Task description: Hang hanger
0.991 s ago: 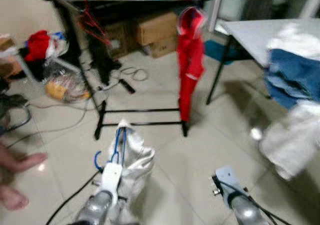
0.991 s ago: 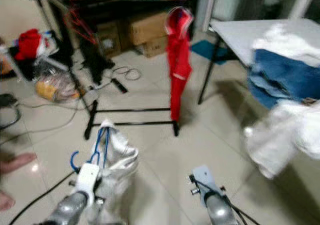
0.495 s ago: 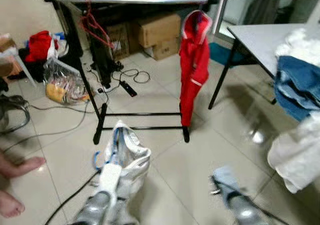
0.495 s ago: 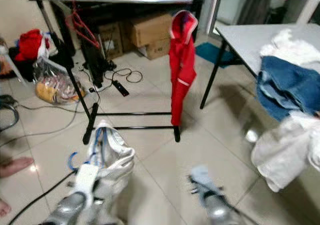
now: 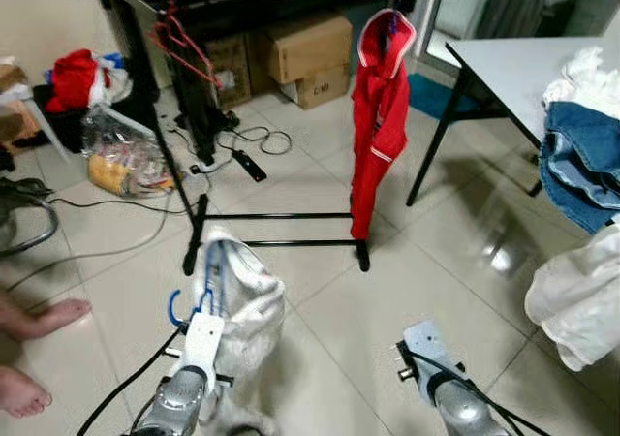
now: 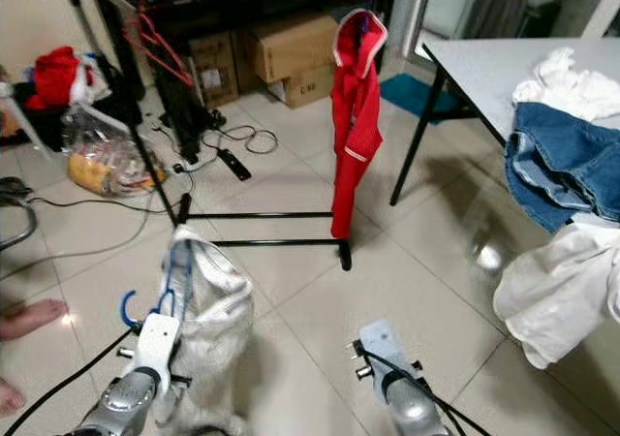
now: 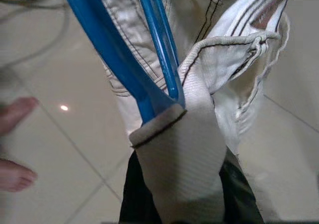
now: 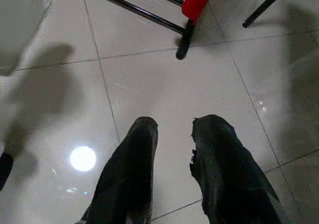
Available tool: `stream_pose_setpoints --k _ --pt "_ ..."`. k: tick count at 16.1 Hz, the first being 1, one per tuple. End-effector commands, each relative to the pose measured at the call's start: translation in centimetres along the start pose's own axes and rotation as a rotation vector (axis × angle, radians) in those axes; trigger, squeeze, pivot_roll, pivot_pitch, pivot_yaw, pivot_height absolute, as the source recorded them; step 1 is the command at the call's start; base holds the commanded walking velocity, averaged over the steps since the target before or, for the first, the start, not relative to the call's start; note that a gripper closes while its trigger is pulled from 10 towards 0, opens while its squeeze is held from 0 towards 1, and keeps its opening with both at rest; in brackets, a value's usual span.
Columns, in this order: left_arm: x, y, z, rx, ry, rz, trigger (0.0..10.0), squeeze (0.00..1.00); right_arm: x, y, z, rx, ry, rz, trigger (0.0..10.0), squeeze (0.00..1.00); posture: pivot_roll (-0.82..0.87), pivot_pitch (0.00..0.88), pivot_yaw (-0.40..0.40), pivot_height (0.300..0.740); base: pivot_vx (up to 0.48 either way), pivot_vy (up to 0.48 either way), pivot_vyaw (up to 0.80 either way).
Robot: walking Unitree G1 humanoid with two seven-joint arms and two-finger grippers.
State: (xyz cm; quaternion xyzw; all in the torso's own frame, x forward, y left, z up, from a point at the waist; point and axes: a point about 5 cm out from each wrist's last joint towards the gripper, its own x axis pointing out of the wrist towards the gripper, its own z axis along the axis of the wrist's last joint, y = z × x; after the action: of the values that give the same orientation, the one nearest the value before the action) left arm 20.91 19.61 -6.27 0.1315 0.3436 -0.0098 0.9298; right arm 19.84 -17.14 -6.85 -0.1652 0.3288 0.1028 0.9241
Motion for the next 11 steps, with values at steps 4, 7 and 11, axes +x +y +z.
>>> stream_pose_setpoints --k 4,7,11 --pt "0.0 2.8 1.8 0.051 -0.147 0.187 10.0 0.0 -0.1 -0.4 -0.2 -0.002 0.006 -0.005 10.0 0.0 0.03 0.0 0.028 0.74 0.0 0.0 0.0" --pt "-0.3 4.4 2.0 0.054 -0.181 0.264 10.0 0.0 -0.1 -0.4 -0.2 -0.001 0.008 -0.003 10.0 0.0 0.03 0.0 0.028 0.74 0.0 0.0 0.0" --pt "-0.4 5.3 3.4 0.105 -0.278 0.284 10.0 0.0 -0.1 -0.2 -0.2 -0.001 0.007 0.001 10.0 0.0 0.05 0.0 0.028 0.74 0.0 0.0 0.0"
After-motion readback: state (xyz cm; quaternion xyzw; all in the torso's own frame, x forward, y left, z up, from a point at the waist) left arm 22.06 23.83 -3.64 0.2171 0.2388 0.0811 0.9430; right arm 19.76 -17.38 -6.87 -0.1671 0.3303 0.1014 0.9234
